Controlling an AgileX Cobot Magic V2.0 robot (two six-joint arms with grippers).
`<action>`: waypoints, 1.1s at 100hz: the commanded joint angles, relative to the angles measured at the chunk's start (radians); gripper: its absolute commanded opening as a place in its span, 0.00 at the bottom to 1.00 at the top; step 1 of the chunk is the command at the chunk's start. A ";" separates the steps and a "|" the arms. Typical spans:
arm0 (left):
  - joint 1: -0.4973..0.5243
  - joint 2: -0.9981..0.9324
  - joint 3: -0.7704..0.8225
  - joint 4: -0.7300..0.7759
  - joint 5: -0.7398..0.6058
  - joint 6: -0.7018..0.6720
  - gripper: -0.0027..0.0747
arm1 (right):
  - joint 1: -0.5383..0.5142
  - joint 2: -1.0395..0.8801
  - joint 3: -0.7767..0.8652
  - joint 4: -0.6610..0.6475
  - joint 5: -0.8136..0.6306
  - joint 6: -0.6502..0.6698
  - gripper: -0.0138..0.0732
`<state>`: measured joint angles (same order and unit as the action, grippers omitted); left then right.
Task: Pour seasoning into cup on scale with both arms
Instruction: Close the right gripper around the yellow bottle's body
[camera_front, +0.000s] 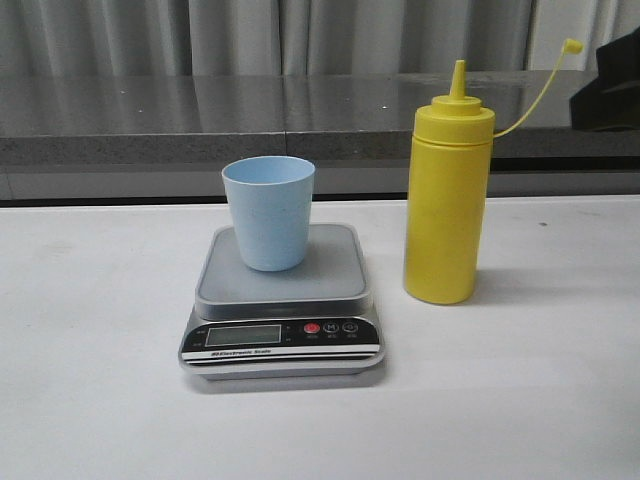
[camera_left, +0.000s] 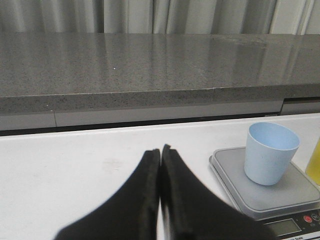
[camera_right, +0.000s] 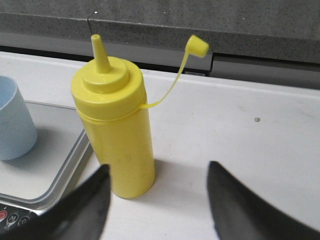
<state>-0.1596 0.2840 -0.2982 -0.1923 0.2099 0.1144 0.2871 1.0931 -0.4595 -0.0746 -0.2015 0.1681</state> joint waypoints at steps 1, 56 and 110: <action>0.003 0.006 -0.030 -0.011 -0.079 -0.007 0.01 | 0.002 0.024 -0.028 -0.011 -0.115 -0.001 0.93; 0.003 0.006 -0.030 -0.011 -0.079 -0.007 0.01 | 0.002 0.424 0.027 -0.108 -0.790 -0.001 0.89; 0.003 0.006 -0.030 -0.011 -0.079 -0.007 0.01 | 0.002 0.629 -0.016 -0.116 -0.954 -0.002 0.89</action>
<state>-0.1596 0.2840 -0.2982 -0.1923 0.2099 0.1144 0.2878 1.7351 -0.4381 -0.1836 -1.0587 0.1681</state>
